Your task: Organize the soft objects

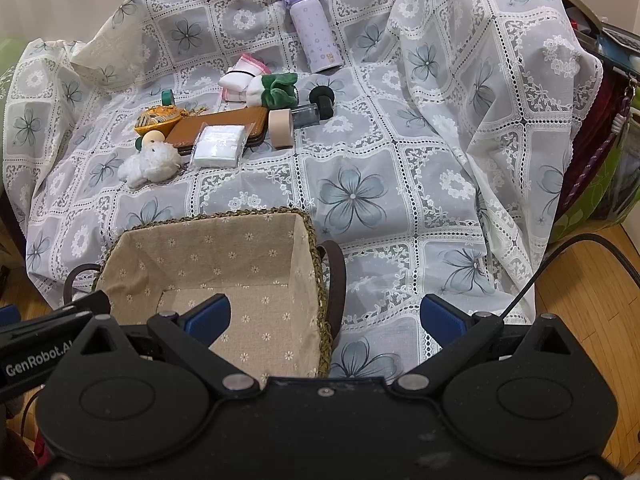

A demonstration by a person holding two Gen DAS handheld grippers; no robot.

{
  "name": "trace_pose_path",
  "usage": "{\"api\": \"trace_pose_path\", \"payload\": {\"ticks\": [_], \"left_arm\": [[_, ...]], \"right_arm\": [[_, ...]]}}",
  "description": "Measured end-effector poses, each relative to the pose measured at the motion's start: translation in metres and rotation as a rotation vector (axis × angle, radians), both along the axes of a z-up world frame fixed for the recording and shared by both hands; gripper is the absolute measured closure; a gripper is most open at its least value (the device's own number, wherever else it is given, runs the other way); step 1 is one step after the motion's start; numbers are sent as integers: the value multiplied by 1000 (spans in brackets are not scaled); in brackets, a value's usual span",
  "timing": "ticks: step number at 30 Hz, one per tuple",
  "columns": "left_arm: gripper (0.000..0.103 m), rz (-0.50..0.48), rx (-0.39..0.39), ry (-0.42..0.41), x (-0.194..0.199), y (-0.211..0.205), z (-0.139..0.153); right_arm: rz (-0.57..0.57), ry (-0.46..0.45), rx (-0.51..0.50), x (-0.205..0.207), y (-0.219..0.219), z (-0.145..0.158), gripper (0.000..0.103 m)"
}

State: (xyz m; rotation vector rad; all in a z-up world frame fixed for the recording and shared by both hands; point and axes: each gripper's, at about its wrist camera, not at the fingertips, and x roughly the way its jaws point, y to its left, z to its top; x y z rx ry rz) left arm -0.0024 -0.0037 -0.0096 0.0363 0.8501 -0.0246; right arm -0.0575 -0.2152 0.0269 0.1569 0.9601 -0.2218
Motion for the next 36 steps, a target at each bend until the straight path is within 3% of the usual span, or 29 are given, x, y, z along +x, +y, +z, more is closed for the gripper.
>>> {"api": "trace_pose_path", "payload": {"ticks": [21,31,36], "left_arm": [[5,2,-3,17,1,0,1],[18,-35,-38,73,13,-2,-11],[18,-55,-56,87,24,-3,-15]], "right_arm": [[2,4,10,-1,0,-3,1],[26,9,30,12,-2,-14,8],[43,24,45,26,-2,-22,12]]}}
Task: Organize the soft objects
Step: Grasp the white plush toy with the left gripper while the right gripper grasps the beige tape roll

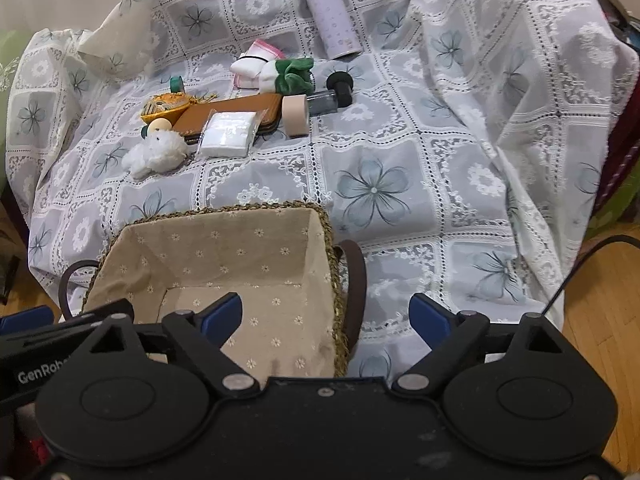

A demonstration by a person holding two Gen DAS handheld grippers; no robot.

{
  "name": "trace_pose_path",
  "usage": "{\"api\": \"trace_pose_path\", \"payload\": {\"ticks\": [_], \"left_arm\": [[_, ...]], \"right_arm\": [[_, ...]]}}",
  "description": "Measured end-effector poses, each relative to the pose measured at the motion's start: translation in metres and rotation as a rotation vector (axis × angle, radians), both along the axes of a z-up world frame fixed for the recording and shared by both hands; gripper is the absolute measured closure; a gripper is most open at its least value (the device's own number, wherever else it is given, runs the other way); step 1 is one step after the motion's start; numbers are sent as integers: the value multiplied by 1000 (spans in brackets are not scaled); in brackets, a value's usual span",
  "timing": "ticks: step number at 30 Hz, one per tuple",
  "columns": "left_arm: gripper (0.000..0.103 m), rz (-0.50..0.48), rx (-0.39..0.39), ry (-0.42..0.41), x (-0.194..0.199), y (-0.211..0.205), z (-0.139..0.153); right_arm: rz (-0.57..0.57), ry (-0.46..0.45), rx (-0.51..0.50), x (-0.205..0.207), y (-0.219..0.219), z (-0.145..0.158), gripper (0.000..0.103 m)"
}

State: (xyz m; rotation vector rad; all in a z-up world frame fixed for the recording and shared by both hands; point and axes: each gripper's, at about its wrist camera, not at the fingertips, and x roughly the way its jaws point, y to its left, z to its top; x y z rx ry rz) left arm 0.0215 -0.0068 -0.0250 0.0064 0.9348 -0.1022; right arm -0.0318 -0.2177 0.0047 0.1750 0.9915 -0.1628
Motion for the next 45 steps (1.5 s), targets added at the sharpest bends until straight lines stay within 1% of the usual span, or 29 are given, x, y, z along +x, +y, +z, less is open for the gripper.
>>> {"api": "trace_pose_path", "payload": {"ticks": [4,6,11,15,21,28,31,33,35,39,41,45], "left_arm": [[18,-4,10,-18,11,3,0],[18,-1,7,-26,22,5,3],[18,19,16,-80,56,11,9],[18,18,18,-94,85,11,7],[17,8,17,-75,128,10,-5],[16,-4,14,-61,163,7,-16],[13,9,-16,-59,174,7,-16],[13,12,-22,-57,179,4,-16],[13,5,-6,-57,183,-1,-18],[13,5,50,-39,191,-4,-27],[9,20,62,-24,193,2,-32],[9,44,32,11,193,19,-36]], "right_arm": [[1,-3,7,16,-2,-2,14],[0,-1,11,26,-4,-3,19],[-2,-10,16,54,-9,-3,20],[-2,-21,3,76,-13,-6,21],[-27,-7,-2,111,-20,-13,22],[-27,-1,-18,149,-24,-21,22],[-25,-6,-20,164,-23,-23,22],[-29,-9,-25,174,-23,-25,21],[-33,-13,-30,181,-23,-26,21],[-35,-15,-35,194,-24,-28,21],[-35,-18,-36,198,-24,-29,21],[-42,-17,-42,207,-24,-33,21]]}}
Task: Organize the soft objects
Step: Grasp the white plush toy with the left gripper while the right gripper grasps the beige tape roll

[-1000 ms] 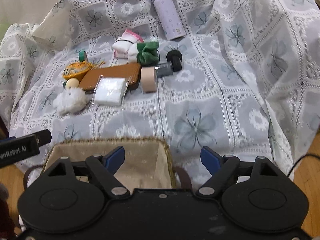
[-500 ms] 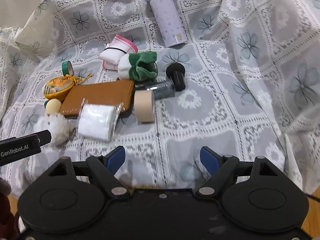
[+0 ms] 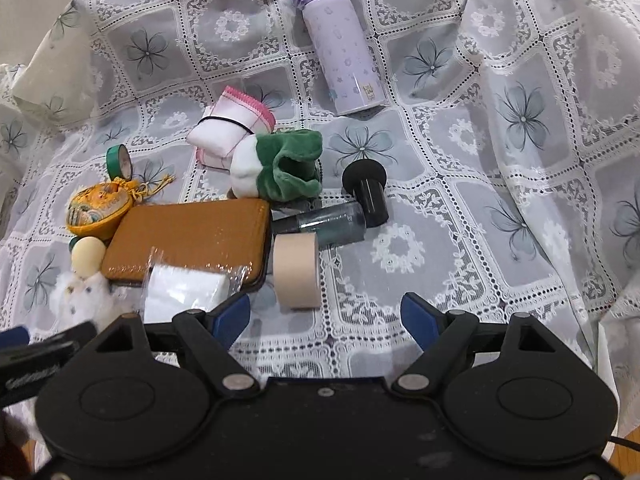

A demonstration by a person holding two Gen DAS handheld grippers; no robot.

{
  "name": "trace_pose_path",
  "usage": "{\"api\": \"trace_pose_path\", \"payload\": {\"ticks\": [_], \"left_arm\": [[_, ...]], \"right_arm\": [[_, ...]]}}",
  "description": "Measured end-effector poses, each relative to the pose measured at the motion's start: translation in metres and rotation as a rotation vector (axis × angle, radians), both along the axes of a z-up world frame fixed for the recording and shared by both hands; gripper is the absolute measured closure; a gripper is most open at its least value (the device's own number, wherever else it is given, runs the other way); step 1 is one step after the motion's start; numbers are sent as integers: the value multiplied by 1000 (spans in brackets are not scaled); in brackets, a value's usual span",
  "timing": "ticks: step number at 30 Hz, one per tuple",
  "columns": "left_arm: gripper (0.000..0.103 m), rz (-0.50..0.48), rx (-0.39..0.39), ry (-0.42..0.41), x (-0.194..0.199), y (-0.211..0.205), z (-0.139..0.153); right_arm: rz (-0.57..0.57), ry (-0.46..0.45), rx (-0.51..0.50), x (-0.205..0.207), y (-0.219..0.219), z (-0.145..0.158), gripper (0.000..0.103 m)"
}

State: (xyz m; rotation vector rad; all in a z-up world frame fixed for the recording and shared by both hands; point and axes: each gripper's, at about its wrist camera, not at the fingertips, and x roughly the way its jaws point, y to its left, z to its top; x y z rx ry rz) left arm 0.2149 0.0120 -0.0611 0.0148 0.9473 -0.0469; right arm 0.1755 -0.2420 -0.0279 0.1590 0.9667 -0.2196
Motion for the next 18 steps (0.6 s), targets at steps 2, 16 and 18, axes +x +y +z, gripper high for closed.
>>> {"api": "trace_pose_path", "payload": {"ticks": [2,16,18], "left_arm": [[9,12,11,0,-3,5,0],[7,45,-23,47,-6,15,-13],[7,45,-23,45,-6,14,-13]], "right_arm": [[-5,2,-1,4,0,-2,21],[-144,-8,-56,5,-39,-3,18],[-188,-2,-61,4,-50,-4,18]]}}
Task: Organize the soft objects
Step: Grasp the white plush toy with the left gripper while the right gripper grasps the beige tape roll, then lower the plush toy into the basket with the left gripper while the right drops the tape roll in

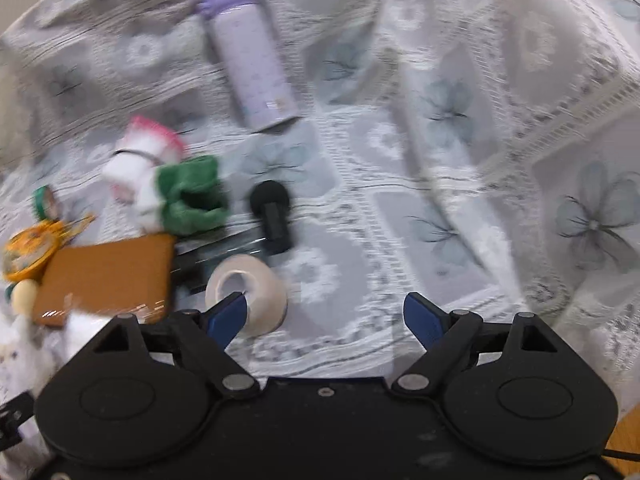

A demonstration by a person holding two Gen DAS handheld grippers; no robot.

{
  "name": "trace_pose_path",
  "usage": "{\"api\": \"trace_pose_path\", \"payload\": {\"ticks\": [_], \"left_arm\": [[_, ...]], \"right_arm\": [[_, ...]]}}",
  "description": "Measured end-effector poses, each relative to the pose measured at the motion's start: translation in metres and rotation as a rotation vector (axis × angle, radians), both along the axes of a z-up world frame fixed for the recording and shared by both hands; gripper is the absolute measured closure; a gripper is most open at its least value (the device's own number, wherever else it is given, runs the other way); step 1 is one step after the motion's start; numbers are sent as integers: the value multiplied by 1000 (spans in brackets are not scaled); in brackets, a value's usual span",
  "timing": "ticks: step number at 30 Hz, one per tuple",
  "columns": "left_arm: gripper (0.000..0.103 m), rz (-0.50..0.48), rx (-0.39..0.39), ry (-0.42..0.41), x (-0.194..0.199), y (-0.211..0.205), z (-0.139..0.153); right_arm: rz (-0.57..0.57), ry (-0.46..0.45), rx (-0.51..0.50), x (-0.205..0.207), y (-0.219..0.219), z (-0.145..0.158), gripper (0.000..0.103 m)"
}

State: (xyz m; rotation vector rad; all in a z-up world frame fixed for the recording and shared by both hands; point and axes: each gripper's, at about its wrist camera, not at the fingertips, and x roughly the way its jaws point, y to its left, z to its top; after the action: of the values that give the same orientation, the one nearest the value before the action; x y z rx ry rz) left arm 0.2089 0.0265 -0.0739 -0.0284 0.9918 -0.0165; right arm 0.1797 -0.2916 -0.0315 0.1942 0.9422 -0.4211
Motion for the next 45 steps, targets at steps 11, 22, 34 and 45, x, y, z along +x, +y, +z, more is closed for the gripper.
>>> {"api": "trace_pose_path", "payload": {"ticks": [11,22,34,45], "left_arm": [[8,2,6,-10,-2,-1,2],[9,-26,-34,-47,-7,-10,19],[13,37,-50,-45,29,-21,17],[63,4,-94,-38,28,-18,15]], "right_arm": [[108,-8,25,9,22,-10,18],[131,19,38,23,20,-32,38],[180,-14,27,13,26,-26,58],[154,-27,43,-10,22,-13,58]]}}
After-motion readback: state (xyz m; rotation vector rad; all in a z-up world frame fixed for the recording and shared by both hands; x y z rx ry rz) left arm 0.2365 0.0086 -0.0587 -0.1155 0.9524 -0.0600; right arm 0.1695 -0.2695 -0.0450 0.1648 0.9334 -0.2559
